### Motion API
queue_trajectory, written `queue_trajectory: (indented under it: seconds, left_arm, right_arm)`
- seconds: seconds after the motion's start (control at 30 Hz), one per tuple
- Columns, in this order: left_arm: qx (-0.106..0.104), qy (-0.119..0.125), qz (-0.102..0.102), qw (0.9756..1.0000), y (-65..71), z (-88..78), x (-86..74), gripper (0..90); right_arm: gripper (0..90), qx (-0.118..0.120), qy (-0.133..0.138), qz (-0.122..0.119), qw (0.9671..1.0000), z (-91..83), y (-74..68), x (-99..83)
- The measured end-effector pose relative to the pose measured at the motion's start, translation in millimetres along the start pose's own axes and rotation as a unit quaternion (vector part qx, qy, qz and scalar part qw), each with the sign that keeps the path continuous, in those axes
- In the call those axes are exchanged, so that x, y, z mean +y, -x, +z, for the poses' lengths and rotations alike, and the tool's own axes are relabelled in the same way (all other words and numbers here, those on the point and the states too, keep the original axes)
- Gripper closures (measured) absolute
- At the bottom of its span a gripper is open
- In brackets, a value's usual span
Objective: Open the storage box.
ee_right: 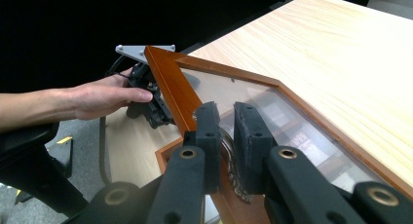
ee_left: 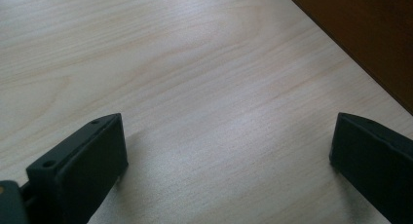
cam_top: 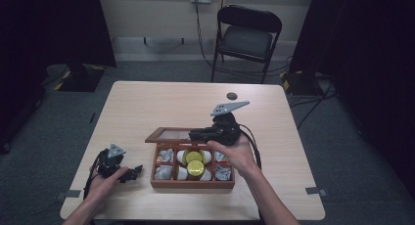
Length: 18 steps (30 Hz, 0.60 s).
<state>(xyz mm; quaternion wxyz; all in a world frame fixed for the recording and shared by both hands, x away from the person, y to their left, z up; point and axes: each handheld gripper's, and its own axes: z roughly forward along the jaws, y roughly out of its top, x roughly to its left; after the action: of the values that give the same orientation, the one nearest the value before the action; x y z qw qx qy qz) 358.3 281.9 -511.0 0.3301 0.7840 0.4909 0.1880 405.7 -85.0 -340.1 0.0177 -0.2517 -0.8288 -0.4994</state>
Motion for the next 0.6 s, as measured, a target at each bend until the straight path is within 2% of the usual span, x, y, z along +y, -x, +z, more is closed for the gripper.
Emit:
queue_trajectory:
  seconds: [0.3,0.6]
  left_arm:
    - [0.001,-0.002,0.003,1.0,-0.3,-0.2,0.1,0.0]
    - [-0.001,0.003,-0.006,1.0,0.9,0.8,0.1,0.0]
  right_arm:
    - [81.4,-0.001,0.0,0.003,1.0,-0.2,1.6,4.1]
    - [81.6,-0.003,0.001,0.002,1.0,-0.5,2.3,6.2]
